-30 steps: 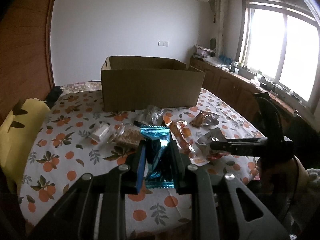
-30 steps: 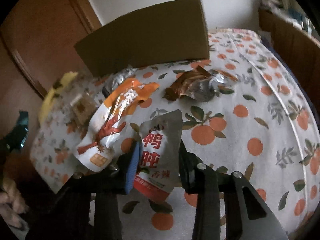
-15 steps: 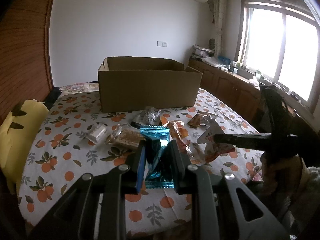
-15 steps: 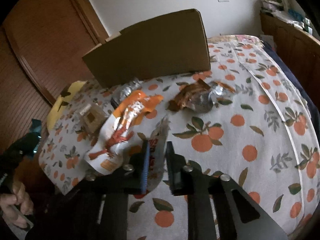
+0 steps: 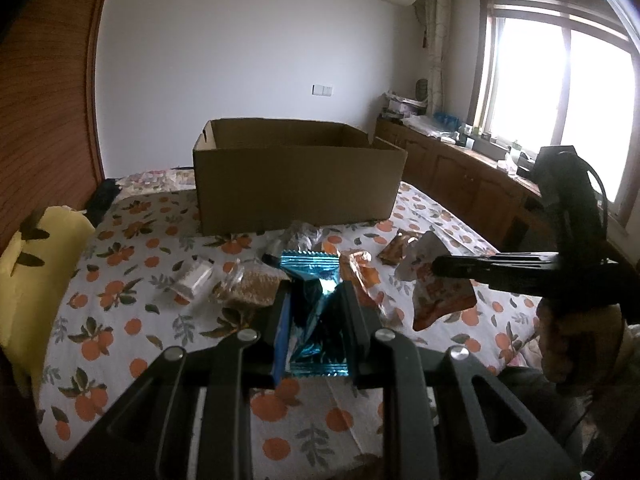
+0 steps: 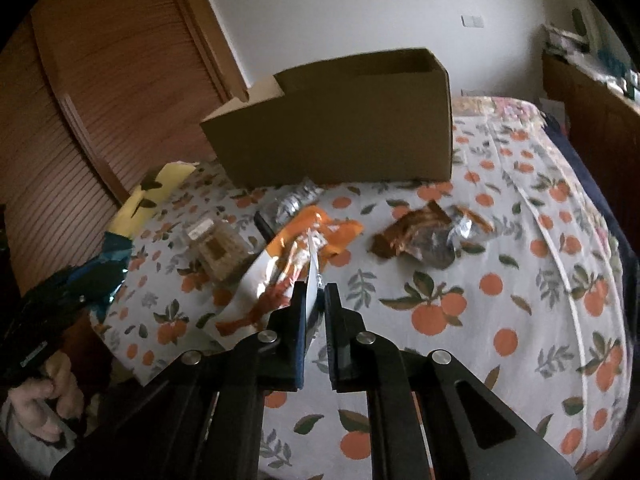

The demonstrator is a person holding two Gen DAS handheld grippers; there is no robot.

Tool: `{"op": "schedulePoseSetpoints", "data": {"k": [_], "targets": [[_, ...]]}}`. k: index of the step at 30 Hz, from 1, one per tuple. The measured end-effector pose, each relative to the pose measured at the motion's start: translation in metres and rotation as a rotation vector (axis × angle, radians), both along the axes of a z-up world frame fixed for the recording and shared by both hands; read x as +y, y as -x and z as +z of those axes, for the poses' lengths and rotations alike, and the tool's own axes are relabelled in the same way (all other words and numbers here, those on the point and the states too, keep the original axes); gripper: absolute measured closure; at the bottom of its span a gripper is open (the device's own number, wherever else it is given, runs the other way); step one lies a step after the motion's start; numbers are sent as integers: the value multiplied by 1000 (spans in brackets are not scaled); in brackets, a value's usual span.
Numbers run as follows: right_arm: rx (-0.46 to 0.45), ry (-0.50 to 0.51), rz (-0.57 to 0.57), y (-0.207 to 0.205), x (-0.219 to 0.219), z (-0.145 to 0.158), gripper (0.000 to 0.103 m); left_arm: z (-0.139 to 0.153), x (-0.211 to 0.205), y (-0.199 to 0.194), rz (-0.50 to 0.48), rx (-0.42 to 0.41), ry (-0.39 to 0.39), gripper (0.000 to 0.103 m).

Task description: Organize snacks

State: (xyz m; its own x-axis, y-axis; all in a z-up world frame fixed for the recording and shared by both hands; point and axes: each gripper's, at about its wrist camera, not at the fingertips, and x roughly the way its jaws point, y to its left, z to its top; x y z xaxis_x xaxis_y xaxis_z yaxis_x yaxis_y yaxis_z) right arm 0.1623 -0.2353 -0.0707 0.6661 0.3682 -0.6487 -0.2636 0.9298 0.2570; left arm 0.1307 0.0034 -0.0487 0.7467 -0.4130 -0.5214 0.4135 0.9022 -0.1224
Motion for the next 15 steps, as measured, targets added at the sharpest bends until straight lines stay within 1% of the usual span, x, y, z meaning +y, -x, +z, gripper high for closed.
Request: {"op": "schedulePoseSetpoints", "data": {"k": [8,12,15], "targets": [[-83,42,27,-12,-4,49,97,31,-4,-26,-11,-59,-7,83],[-121,57,40,-26,-5,72,97,50,-9,-46,-29,-82,0,83],[-148,67,51,-41,-5,87,97,65,-15,-69,-42,-97,1,83]]}}
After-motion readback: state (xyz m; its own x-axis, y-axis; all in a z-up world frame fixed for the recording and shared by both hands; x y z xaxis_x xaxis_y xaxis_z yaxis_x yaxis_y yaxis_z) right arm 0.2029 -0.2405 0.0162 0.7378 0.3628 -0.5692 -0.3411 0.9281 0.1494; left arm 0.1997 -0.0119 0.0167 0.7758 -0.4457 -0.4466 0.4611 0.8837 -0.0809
